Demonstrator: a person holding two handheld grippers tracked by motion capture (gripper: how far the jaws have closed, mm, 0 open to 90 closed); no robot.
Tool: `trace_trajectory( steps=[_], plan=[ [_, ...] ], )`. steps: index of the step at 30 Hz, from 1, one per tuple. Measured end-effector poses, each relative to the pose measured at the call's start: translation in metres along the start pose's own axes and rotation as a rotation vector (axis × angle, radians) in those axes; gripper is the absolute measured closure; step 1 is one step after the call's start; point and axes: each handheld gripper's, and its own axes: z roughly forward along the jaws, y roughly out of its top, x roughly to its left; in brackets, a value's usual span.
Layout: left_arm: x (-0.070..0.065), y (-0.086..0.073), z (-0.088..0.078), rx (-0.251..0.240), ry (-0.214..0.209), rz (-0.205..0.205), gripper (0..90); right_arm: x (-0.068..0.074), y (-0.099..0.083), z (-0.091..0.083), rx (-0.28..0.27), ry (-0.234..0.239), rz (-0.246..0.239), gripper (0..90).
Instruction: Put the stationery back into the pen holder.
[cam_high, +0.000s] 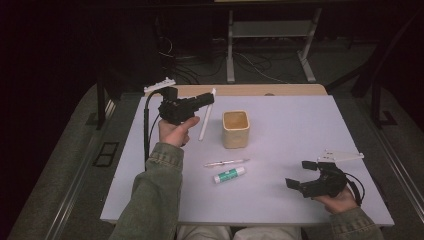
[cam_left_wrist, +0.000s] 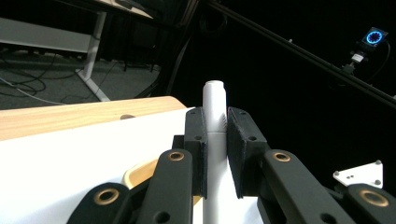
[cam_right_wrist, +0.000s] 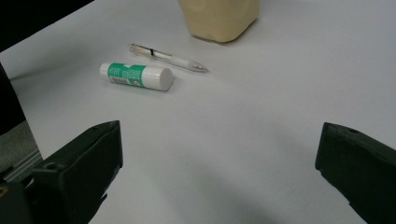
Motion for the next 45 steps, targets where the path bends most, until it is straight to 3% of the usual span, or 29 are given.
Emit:
trace_trajectory(
  steps=[21, 31, 41, 45],
  plan=[
    [-0.008, 0.019, 0.049, -0.025, -0.057, 0.029, 77.5, -0.001, -0.001, -0.001, -0.004, 0.012, 0.002, 0.4],
    [-0.003, 0.015, 0.067, -0.05, -0.069, 0.033, 77.4, -0.001, -0.002, -0.002, -0.009, 0.015, 0.009, 0.4],
    [0.003, 0.007, 0.078, -0.11, -0.078, 0.07, 77.4, 0.0, -0.002, -0.002, -0.009, 0.015, 0.005, 0.4],
    [0.009, 0.0, 0.083, -0.134, -0.077, 0.066, 77.4, 0.0, -0.002, -0.003, -0.007, 0.019, 0.01, 0.4]
  ],
)
